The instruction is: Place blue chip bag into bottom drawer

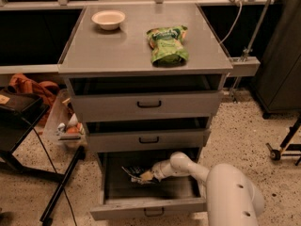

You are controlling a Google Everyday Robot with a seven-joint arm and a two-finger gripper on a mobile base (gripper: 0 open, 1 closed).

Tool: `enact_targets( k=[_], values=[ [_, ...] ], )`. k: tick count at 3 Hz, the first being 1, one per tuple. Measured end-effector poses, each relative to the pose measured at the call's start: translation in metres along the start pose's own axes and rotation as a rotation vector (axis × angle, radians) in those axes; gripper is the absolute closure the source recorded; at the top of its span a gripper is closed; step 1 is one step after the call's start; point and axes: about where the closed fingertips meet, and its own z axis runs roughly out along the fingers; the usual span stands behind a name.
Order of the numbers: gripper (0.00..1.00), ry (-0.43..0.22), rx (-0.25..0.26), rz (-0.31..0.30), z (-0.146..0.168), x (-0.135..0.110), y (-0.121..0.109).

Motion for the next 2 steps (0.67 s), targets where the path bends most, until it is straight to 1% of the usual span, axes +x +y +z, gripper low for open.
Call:
enact_targets(
  k=[1, 2],
  values=[
    [0.58, 0.011, -0.015, -0.011, 0.0133, 0.0030, -0.0025],
    [0.35, 0.007, -0.040, -0.028, 0.0181, 0.0040, -0.0013]
  ],
)
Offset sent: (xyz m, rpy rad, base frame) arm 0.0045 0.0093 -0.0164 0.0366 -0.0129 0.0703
